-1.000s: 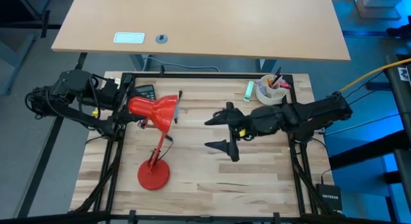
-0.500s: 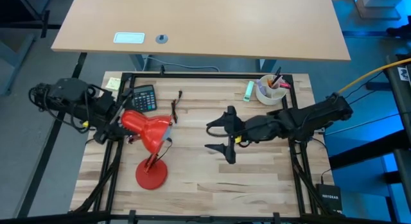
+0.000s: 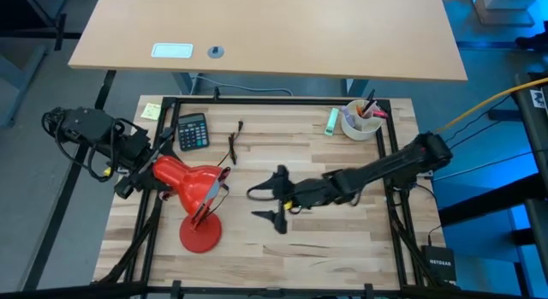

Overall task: Screw lightbulb
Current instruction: Adjust the red desk lamp

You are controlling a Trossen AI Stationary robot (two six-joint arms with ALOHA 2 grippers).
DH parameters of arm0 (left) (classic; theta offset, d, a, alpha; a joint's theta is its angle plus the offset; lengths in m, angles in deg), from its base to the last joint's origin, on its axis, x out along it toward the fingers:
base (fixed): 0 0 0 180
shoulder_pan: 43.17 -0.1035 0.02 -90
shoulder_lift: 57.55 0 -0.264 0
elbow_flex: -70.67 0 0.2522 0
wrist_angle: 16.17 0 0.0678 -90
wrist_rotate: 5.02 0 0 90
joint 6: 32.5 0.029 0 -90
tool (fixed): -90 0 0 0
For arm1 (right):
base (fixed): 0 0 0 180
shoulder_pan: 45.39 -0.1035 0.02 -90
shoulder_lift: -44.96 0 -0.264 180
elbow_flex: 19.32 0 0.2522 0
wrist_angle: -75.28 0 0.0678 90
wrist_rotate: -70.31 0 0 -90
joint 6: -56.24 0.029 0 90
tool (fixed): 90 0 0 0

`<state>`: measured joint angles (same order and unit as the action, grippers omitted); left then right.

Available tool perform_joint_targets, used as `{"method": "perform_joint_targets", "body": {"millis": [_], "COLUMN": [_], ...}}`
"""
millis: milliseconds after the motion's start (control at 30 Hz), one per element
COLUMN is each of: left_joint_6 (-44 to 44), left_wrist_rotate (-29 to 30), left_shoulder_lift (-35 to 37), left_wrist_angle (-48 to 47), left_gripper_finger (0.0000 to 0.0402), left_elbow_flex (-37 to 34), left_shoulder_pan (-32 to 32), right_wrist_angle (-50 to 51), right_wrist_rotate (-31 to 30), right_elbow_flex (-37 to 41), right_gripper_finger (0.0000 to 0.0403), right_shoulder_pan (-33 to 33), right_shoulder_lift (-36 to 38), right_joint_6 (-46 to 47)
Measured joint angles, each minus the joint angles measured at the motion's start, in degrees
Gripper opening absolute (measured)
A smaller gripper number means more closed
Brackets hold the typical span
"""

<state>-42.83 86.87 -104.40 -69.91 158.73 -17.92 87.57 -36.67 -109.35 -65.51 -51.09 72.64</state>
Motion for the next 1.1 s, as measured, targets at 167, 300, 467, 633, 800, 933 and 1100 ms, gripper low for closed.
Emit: {"method": "perform_joint_targets", "body": {"millis": [167, 300, 467, 633, 800, 933, 1100], "left_joint_6": [-0.6, -1.3, -1.5, -1.9, -2.2, -2.2, -2.1], "left_wrist_rotate": [1.8, 4.0, 5.2, 5.6, 7.2, 7.3, 7.3], "left_shoulder_lift": [0.0, 0.0, -0.1, -0.1, -0.1, -0.1, -0.2], "left_wrist_angle": [0.1, 0.3, 0.9, 0.9, 0.9, 0.9, 0.9], "left_gripper_finger": [0.0266, 0.0266, 0.0266, 0.0266, 0.0266, 0.0266, 0.0266], "left_elbow_flex": [0.0, 0.0, -0.1, 0.0, 0.0, 0.0, 0.0], "left_shoulder_pan": [0.0, 0.0, 0.0, 0.0, 0.0, -0.1, 0.0], "right_wrist_angle": [-6.6, -11.9, -14.8, -14.9, -15.0, -14.7, -11.3], "right_wrist_rotate": [0.7, 3.8, 7.8, 12.0, 12.7, 13.7, 14.4], "right_elbow_flex": [-0.1, -2.6, -7.8, -15.9, -24.5, -32.3, -38.6], "right_gripper_finger": [0.0353, 0.0353, 0.0353, 0.0353, 0.0353, 0.0353, 0.0353], "right_shoulder_pan": [0.7, 2.2, 3.4, 3.7, 3.7, 3.8, 3.8], "right_shoulder_lift": [-9.6, -17.3, -27.7, -37.6, -44.7, -49.9, -54.6], "right_joint_6": [-0.1, 0.1, -0.2, -3.8, -6.0, -6.4, -6.5]}}
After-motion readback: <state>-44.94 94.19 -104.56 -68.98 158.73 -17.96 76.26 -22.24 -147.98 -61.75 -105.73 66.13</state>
